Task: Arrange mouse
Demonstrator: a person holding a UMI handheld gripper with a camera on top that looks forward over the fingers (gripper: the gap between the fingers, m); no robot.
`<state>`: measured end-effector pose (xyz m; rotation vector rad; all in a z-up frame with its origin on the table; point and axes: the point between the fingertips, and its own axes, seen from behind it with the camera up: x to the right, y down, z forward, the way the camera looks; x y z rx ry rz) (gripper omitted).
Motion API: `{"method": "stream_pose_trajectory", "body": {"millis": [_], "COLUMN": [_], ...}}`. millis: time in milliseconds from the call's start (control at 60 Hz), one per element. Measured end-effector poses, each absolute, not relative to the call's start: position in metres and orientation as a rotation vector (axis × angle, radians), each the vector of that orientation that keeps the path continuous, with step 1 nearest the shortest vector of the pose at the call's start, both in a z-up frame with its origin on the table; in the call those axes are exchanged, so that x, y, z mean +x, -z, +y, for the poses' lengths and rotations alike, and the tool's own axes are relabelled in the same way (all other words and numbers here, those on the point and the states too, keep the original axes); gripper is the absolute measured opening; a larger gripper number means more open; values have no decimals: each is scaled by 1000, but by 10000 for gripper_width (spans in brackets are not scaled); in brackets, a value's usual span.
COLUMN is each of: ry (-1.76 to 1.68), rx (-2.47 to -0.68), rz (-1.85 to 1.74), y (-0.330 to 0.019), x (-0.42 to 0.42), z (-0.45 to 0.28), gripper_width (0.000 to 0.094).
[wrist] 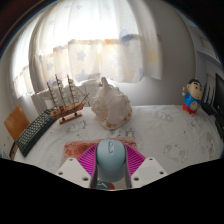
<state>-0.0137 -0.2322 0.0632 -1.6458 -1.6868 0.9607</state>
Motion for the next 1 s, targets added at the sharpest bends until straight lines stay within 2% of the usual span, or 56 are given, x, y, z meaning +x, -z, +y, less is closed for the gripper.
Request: {"method": "stream_pose_trajectory", "body": {"millis": [167, 267, 300, 350, 400, 583, 717, 833, 1000], "ry": [-829, -805, -799, -813, -811, -793, -747, -709, -691], "rx": [-1694, -1657, -1678, -1699, -1701, -1738, -1788, -1850, -1862], "rz": [-1730, -1726, -1726, -1717, -1705, -1713, -1724, -1682, -1657], "y": [10, 10, 7, -4, -23, -119, -169, -190, -193], "x": [3, 1, 3, 6, 10, 70, 128, 165, 178], "z": [-262, -264, -264, -266, -263, -264, -259, -249, -239], "gripper_width": [420, 502, 578, 864, 827, 848, 845, 849, 844]}}
